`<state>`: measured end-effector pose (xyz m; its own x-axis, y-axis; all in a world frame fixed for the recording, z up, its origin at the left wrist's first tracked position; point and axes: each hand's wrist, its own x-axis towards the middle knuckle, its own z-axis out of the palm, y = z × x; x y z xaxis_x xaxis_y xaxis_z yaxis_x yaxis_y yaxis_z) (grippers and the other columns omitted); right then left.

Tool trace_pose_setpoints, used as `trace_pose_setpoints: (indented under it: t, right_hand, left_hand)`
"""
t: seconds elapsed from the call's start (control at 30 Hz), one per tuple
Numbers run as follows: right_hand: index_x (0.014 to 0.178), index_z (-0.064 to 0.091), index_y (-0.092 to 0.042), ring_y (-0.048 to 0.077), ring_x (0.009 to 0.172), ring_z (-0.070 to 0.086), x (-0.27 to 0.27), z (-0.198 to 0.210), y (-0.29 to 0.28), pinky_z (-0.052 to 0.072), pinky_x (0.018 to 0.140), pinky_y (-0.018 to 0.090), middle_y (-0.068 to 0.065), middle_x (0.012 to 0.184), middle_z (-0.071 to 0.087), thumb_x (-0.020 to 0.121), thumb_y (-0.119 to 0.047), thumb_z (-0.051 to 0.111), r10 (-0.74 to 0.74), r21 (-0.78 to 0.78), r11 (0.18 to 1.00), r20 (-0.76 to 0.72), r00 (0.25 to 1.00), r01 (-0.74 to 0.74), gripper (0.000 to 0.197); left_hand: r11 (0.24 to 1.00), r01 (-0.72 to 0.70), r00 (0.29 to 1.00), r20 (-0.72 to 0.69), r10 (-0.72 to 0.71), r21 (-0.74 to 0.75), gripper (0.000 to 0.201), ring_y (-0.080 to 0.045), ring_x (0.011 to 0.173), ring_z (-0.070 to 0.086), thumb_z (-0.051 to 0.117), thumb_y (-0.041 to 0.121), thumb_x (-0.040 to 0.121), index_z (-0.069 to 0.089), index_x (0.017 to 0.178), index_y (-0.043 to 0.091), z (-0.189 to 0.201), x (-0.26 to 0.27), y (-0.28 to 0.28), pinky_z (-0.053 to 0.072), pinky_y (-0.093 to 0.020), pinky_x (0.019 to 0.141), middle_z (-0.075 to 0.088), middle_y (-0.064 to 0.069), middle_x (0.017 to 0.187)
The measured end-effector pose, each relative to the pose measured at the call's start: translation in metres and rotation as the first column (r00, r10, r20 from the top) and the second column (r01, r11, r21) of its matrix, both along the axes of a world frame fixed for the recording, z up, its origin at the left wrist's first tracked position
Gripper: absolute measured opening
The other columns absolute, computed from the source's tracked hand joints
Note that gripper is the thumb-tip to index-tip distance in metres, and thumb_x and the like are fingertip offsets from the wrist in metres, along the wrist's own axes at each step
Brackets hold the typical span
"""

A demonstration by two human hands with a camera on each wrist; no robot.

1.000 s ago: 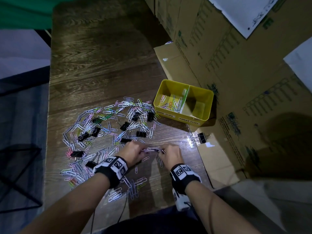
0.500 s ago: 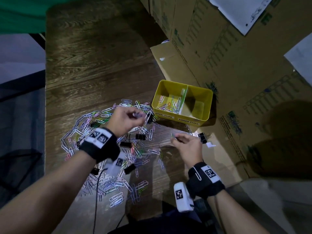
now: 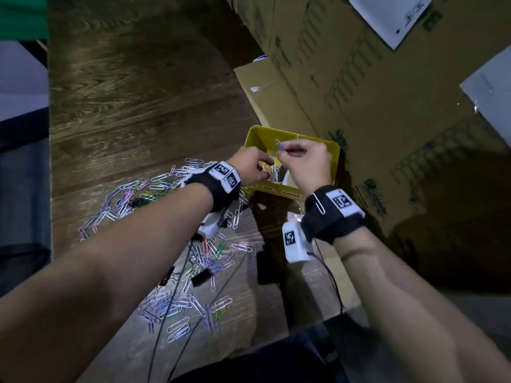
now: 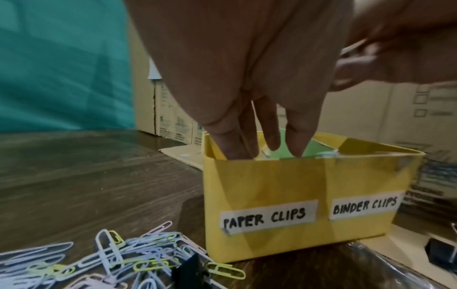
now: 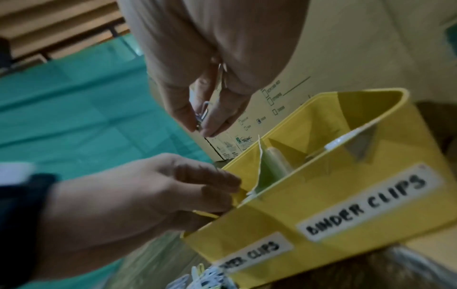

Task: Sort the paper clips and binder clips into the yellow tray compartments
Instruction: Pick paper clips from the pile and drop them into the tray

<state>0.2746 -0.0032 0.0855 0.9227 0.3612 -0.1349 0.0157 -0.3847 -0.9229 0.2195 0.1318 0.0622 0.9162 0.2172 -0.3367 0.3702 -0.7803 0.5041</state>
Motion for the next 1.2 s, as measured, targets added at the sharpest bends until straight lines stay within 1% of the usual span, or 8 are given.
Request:
trace_pose_setpoints:
  t: [0.17,0.33,0.53,0.67,0.77,0.93,1.07,1.2]
  right_hand:
    - [0.093,0.074,-0.014,0.016,0.094,0.065,0.018,-0.012,0.019,0.049,0.094,0.029,0.003,0.095,0.073,0.078,-0.017,0.073,0.246,-0.314,0.926,0.084,0.966,-0.209,0.016]
    - [0.113,0.067,-0.018,0.026,0.129,0.043,0.009,-0.016,0.018,0.032,0.111,0.038,0.007,0.127,0.060,0.088,-0.016,0.065,0.443,-0.475,0.801,0.064,0.894,-0.363,0.025]
    - [0.103,0.071,-0.014,0.011,0.091,0.061,-0.003,-0.023,0.016,0.049,0.095,0.027,0.003,0.104,0.070,0.086,-0.006,0.065,0.418,-0.390,0.860,0.166,0.893,-0.330,0.019]
    - [0.104,0.072,-0.017,0.017,0.101,0.061,-0.022,-0.020,0.016,0.048,0.095,0.032,0.005,0.111,0.067,0.086,-0.004,0.061,0.479,-0.344,0.862,0.309,0.822,-0.373,0.025]
    - [0.098,0.072,-0.012,0.010,0.093,0.055,-0.048,-0.021,0.009,0.043,0.086,0.022,0.005,0.101,0.066,0.085,-0.003,0.060,0.540,-0.289,0.841,0.458,0.706,-0.456,0.019]
    - [0.110,0.066,-0.015,0.010,0.090,0.052,-0.100,-0.057,-0.018,0.051,0.085,0.029,0.002,0.109,0.058,0.092,-0.013,0.055,0.829,-0.452,0.552,0.208,0.519,-0.701,0.021]
    - [0.143,0.033,-0.022,0.020,0.126,0.037,-0.129,-0.087,-0.041,0.036,0.108,0.036,0.004,0.141,0.035,0.088,-0.032,0.061,0.905,-0.648,0.287,-0.059,0.422,-0.706,0.063]
    - [0.149,0.017,-0.017,0.025,0.132,0.027,-0.152,-0.103,-0.052,0.033,0.108,0.039,0.008,0.143,0.027,0.086,-0.042,0.062,0.907,-0.681,0.243,-0.094,0.411,-0.691,0.082]
  left_hand:
    - [0.978,-0.178,0.939,0.277,0.201,-0.109,0.016,-0.011,0.080,0.060,0.063,0.013,0.084,0.071,0.098,0.012,0.007,-0.056,0.009,0.046,-0.021,0.079,0.069,-0.001,0.095]
    - [0.988,-0.131,0.991,-0.009,0.130,-0.083,0.011,-0.011,0.074,0.060,0.060,0.017,0.088,0.068,0.095,0.014,-0.014,-0.159,-0.001,0.052,-0.026,0.075,0.066,0.004,0.085]
    - [0.998,0.026,0.968,-0.252,-0.011,0.056,0.033,-0.015,0.092,0.059,0.064,0.046,0.080,0.059,0.107,0.028,-0.057,-0.239,-0.024,0.050,-0.032,0.080,0.058,0.006,0.104]
    - [0.993,-0.006,0.981,-0.193,0.029,0.121,0.032,-0.019,0.094,0.060,0.061,0.035,0.083,0.052,0.113,0.028,-0.070,-0.250,-0.033,0.048,-0.032,0.077,0.057,0.004,0.110]
    - [0.990,-0.059,0.993,-0.093,0.071,0.130,0.030,-0.017,0.086,0.061,0.059,0.026,0.083,0.052,0.111,0.027,-0.063,-0.251,-0.028,0.052,-0.031,0.071,0.060,0.006,0.107]
    - [0.965,-0.136,0.989,-0.017,0.144,0.222,0.031,-0.022,0.089,0.062,0.058,0.015,0.084,0.056,0.114,0.018,-0.055,-0.249,-0.002,0.055,-0.033,0.070,0.061,-0.001,0.108]
    - [0.926,-0.181,0.980,-0.019,0.199,0.332,0.028,-0.033,0.098,0.060,0.056,0.015,0.082,0.062,0.109,0.009,-0.051,-0.253,0.004,0.056,-0.046,0.076,0.057,-0.014,0.119]
    - [0.935,-0.214,0.975,0.009,0.221,0.283,0.033,-0.016,0.067,0.056,0.067,0.006,0.076,0.060,0.108,0.012,-0.053,-0.269,-0.032,0.049,-0.021,0.051,0.058,-0.006,0.097]
